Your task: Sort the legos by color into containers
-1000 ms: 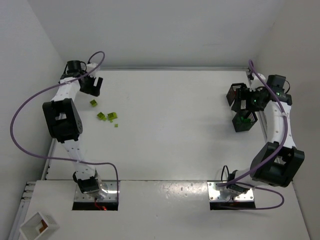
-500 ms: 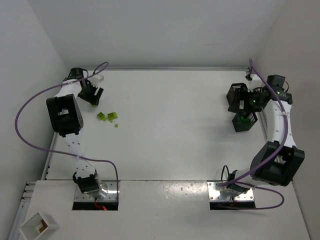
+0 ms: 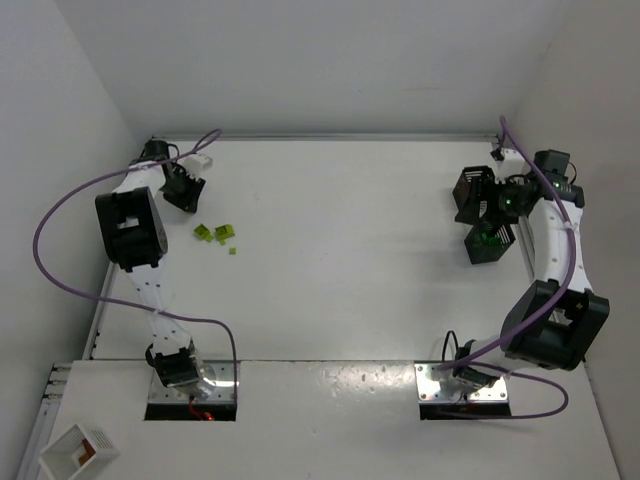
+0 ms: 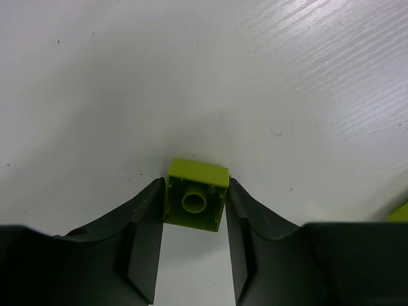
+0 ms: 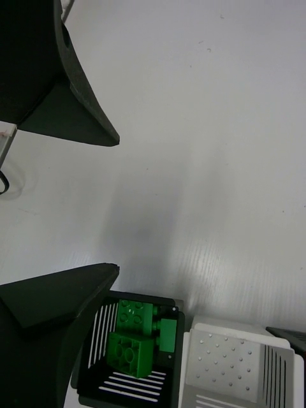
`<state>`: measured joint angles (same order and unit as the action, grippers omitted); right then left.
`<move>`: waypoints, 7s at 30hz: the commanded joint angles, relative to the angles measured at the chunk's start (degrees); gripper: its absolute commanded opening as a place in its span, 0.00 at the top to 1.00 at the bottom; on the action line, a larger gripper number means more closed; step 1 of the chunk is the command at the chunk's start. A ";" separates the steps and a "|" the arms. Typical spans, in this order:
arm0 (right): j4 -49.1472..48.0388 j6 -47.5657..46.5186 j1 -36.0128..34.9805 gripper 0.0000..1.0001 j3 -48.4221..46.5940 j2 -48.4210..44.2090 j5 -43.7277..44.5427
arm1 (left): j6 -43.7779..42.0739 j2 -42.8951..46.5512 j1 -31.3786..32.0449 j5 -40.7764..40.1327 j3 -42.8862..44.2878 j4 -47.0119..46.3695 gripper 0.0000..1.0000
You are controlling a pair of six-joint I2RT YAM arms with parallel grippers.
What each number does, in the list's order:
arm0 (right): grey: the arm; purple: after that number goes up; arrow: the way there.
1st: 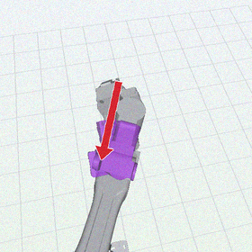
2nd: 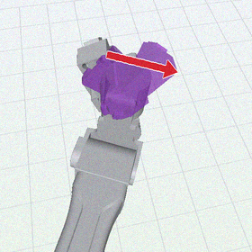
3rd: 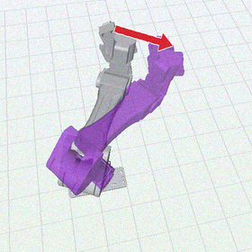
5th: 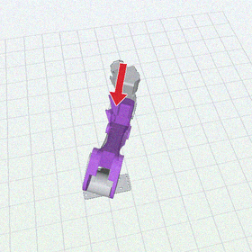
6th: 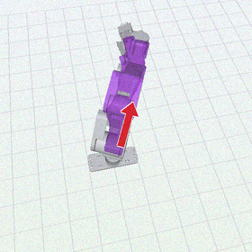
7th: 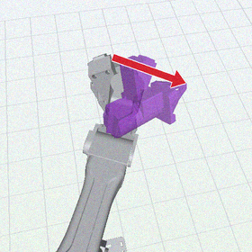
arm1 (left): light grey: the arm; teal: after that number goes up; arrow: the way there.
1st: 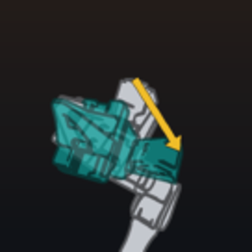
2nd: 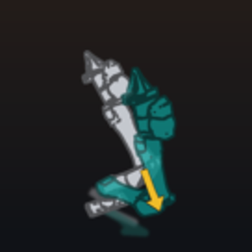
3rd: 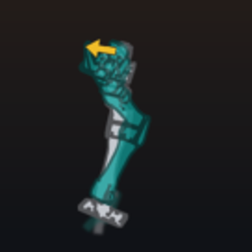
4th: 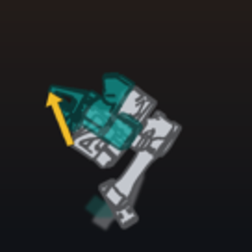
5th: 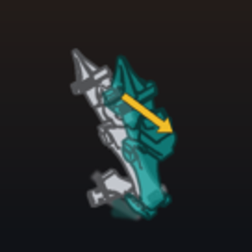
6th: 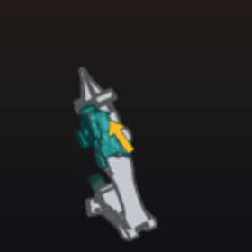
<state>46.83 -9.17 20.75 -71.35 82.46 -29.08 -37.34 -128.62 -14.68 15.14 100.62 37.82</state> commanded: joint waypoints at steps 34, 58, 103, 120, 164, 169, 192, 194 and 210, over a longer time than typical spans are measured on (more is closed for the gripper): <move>-16.59 36.06 -42.72 0.20 -17.15 25.03 -41.40 | 37.34 63.75 30.59 36.10 -42.78 -24.72 0.76; -31.10 51.44 -50.01 0.14 -19.18 30.66 -49.58 | 38.40 63.75 35.15 37.77 -46.13 -26.31 0.76; 6.16 6.37 -21.03 1.00 -23.47 15.37 14.03 | 36.99 65.34 31.73 8.07 -39.81 -16.03 0.00; 11.71 -0.33 -3.18 1.00 -35.26 28.37 24.15 | 34.09 61.47 25.84 -1.51 -37.78 -11.46 0.00; 8.10 3.10 -12.76 0.46 -18.30 16.95 5.53 | 18.00 35.90 4.48 -2.57 -33.21 -5.57 0.39; 8.10 3.10 -13.28 0.46 -18.82 16.95 5.53 | 20.55 32.12 4.48 -3.09 -32.06 -7.32 0.36; 9.16 3.63 -13.28 0.47 -20.14 18.53 6.05 | 24.60 22.88 7.38 -8.98 -29.25 -11.46 0.31; 9.16 3.63 -13.28 0.47 -20.67 19.06 6.05 | 25.12 21.48 7.38 -8.98 -28.64 -11.46 0.32; 9.69 3.63 -13.28 0.47 -20.67 19.06 5.53 | 25.65 17.70 7.38 -8.99 -26.44 -12.07 0.68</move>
<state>56.25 -5.96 7.99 -89.60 101.30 -22.65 -12.25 -110.56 -7.79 6.07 72.84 26.17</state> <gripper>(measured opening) 0.526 0.384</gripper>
